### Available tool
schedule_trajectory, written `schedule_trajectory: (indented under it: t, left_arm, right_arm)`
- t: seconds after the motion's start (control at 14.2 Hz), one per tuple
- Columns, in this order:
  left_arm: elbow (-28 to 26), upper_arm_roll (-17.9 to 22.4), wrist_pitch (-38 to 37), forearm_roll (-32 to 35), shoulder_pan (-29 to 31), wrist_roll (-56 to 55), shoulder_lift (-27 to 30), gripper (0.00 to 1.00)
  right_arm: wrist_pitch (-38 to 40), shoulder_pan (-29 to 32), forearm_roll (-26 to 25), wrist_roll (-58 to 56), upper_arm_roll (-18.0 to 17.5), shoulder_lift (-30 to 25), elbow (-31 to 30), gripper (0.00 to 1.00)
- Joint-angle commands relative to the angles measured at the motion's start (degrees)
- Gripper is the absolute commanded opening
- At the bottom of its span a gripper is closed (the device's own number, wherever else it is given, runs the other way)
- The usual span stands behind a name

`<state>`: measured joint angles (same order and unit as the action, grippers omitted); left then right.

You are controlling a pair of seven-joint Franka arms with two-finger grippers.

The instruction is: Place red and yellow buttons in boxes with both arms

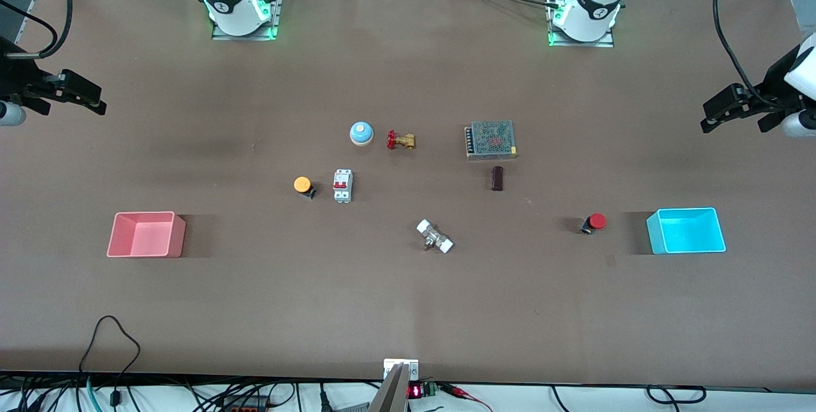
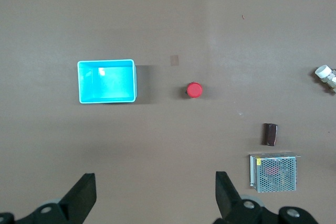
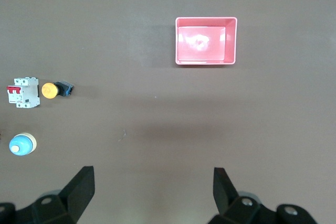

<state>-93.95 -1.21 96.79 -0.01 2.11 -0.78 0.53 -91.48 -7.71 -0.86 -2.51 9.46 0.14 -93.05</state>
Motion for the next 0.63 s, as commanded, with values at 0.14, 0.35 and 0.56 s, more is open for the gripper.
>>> schedule_trajectory:
  t: [0.14, 0.35, 0.56]
  left_arm:
    - [1.0, -0.5, -0.8, -0.9, 0.6, -0.2, -0.3, 1.00]
    - [1.0, -0.5, -0.8, -0.9, 0.6, -0.2, -0.3, 1.00]
    - [1.0, -0.5, -0.5, -1.0, 0.6, -0.2, -1.2, 1.00]
  right_arm:
    - [0.9, 0.0, -0.2, -0.4, -0.1, -0.6, 0.3, 1.00]
    - [0.4, -0.1, 0.2, 0.1, -0.1, 0.3, 0.3, 1.00]
    - [-0.1, -0.3, 2.2, 0.1, -0.1, 3.5, 0.4, 1.00]
